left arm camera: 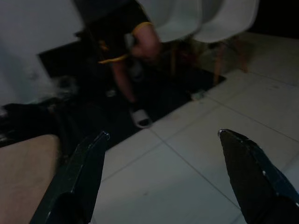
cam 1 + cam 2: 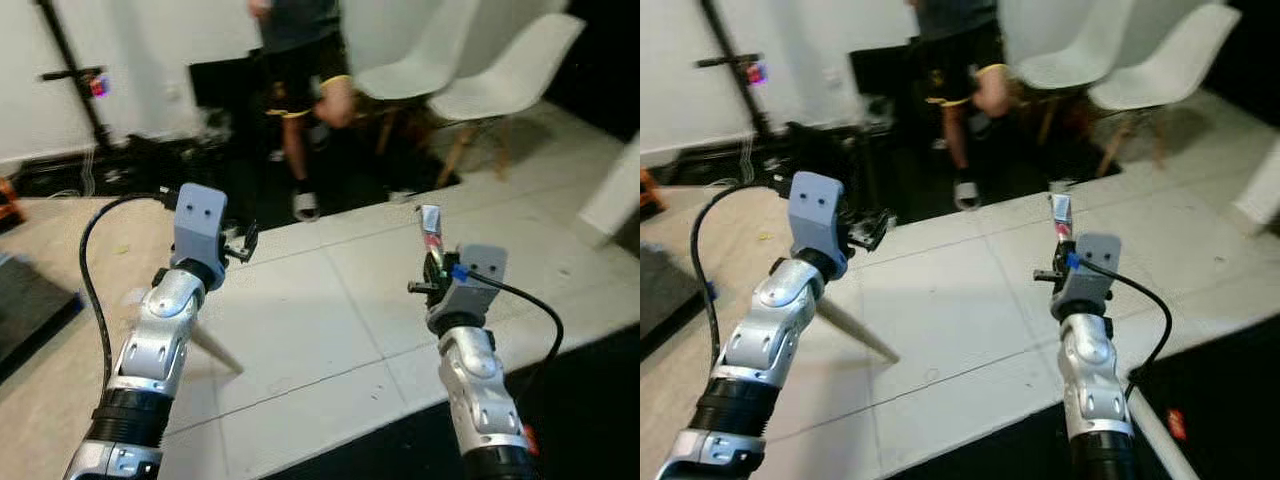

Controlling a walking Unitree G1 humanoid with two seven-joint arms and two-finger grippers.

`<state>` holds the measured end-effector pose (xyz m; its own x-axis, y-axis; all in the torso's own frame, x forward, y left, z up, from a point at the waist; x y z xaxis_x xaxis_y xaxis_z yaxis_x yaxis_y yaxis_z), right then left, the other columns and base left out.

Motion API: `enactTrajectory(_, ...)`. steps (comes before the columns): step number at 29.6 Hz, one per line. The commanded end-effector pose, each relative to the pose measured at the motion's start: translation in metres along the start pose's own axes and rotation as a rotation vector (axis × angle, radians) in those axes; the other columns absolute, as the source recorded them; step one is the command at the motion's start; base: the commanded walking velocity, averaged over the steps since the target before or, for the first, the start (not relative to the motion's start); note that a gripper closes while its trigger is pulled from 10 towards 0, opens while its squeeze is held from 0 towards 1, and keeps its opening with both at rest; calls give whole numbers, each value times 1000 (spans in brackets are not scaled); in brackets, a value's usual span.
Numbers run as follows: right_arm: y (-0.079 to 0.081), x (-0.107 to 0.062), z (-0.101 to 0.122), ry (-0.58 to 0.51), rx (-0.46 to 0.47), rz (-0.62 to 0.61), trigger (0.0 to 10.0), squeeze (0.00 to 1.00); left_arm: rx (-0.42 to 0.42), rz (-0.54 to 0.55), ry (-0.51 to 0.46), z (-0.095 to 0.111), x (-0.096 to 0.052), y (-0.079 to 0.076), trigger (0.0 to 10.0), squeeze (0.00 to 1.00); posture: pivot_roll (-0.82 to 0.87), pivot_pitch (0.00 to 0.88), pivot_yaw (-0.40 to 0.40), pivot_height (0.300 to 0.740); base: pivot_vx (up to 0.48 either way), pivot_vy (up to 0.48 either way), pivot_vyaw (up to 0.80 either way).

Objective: Picking trash to rubbish bin

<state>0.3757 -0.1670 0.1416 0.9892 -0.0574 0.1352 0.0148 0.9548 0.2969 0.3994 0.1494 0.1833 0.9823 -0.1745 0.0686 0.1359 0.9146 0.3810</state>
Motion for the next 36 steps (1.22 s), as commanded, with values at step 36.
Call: enactTrajectory(36, 2, 2, -13, 40, 15, -19, 10000, 0, -61, 38, 83, -24, -9, 1, 10000, 0, 16, 110, 42, 740, 0, 0, -800)
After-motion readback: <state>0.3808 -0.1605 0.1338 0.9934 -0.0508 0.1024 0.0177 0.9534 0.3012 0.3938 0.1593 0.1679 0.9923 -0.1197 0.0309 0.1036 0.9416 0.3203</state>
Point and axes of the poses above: a point about 5 cm out from each wrist's last joint towards the gripper, its own x axis pointing out of the wrist towards the gripper, its own z axis along the axis of the wrist's last joint, y = z × x, the point moved 6 cm from there along x, pointing out of the wrist towards the gripper, and after that the axes turned 14 degrees about x, right-handed, at the moved point
